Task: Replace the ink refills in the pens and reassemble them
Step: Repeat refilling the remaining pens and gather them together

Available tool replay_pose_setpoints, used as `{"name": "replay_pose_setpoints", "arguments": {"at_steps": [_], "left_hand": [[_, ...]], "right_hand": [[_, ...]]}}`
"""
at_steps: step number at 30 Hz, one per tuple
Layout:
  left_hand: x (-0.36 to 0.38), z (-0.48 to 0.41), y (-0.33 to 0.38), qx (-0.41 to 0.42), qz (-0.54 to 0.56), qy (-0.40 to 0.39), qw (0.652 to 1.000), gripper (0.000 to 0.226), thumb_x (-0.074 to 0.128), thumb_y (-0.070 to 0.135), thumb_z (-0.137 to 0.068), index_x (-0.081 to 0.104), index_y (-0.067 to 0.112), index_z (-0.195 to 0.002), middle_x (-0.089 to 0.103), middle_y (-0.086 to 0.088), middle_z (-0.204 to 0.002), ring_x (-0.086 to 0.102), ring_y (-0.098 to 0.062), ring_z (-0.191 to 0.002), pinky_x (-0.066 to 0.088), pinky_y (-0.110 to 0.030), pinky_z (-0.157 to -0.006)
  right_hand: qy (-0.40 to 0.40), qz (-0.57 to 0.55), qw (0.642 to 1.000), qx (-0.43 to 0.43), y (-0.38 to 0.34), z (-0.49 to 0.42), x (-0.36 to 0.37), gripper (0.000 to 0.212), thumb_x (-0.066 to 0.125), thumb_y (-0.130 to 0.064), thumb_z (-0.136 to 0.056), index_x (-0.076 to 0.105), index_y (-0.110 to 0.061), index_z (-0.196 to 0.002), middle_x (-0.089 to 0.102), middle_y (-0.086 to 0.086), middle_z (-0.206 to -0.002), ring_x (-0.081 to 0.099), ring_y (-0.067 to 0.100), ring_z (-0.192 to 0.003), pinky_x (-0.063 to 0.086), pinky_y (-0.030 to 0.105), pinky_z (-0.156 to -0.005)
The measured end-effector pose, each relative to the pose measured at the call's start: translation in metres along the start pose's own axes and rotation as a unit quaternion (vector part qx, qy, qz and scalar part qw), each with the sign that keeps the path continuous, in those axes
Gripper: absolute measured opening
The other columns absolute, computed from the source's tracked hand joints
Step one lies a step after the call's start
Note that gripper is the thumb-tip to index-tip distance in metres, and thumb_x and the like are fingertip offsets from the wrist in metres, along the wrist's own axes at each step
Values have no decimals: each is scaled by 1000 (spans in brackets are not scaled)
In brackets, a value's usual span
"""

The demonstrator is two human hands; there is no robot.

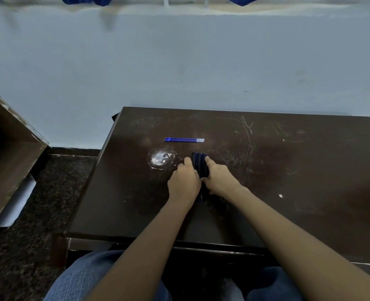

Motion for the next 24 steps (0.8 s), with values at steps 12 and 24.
{"name": "replay_pose_setpoints", "arguments": {"at_steps": [12, 24], "left_hand": [[4, -1, -2, 3, 5, -3, 1000, 29, 45, 19, -95, 44, 8, -121, 61, -13, -112, 61, -31, -102, 52, -42, -80], [-3, -4, -17, -19, -6, -4, 1000, 36, 43, 19, -96, 40, 10, -130, 58, -16, -117, 59, -33, -106, 48, -42, -79]], "right_hand": [[0, -12, 1000, 10, 4, -4, 2, 74, 54, -13, -95, 9, -16, -154, 53, 16, -130, 62, 24, -88, 57, 35, -78], [0, 3, 1000, -7, -11, -9, 14, 75, 52, -14, -95, 5, -14, -154, 52, 19, -131, 64, 29, -95, 56, 36, -81]]}}
Point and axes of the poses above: each hand's wrist, its own z-axis away from the middle knuckle, its own x-axis out of the palm, y = z × x, the point moved 7 cm from there along -z, towards the middle knuckle
